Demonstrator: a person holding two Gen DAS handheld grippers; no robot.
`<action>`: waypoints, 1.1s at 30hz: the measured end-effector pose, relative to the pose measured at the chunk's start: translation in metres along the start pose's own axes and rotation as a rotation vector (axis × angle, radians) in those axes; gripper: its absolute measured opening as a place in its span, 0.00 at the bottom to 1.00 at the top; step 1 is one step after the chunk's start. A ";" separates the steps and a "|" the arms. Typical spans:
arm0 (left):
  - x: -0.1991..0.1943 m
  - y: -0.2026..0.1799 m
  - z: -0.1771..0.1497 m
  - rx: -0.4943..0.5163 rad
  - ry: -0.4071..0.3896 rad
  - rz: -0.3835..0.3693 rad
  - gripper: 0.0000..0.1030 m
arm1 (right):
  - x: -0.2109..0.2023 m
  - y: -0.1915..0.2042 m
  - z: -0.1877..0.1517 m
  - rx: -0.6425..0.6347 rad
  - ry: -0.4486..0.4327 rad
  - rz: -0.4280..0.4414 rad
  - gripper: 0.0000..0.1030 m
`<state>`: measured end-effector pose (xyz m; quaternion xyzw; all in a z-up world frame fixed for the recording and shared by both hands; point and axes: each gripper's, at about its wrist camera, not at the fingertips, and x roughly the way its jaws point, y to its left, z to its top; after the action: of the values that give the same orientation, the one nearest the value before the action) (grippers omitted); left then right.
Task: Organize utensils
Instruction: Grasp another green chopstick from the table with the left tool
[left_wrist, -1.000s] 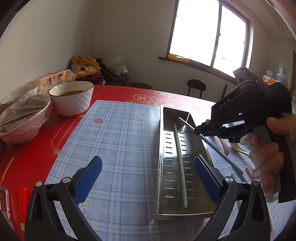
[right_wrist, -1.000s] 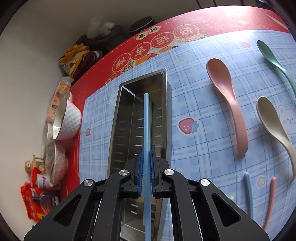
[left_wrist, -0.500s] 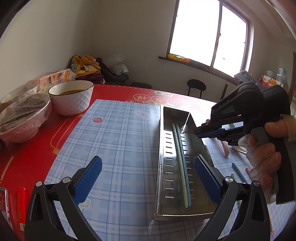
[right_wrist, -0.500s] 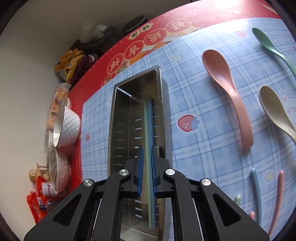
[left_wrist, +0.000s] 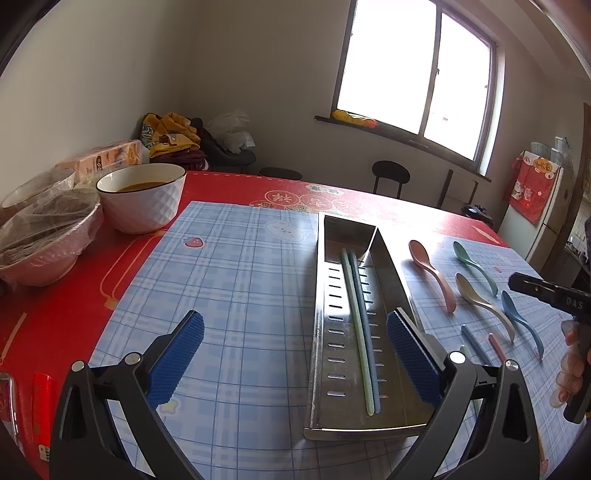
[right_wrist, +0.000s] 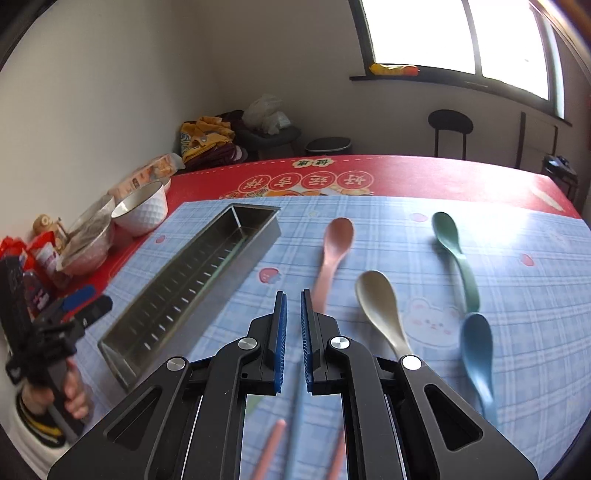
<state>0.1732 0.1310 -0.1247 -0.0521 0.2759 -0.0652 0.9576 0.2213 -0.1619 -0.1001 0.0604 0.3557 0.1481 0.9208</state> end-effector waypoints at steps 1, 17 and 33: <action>-0.001 -0.003 0.000 0.013 -0.004 0.009 0.93 | -0.008 -0.009 -0.008 0.011 -0.002 -0.004 0.08; -0.055 -0.151 -0.049 0.338 0.173 -0.235 0.66 | -0.050 -0.068 -0.077 0.072 -0.010 -0.104 0.08; -0.004 -0.172 -0.082 0.383 0.398 -0.155 0.43 | -0.056 -0.075 -0.079 0.112 -0.033 0.002 0.08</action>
<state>0.1094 -0.0432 -0.1687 0.1227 0.4361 -0.1979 0.8692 0.1458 -0.2499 -0.1391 0.1146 0.3480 0.1276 0.9217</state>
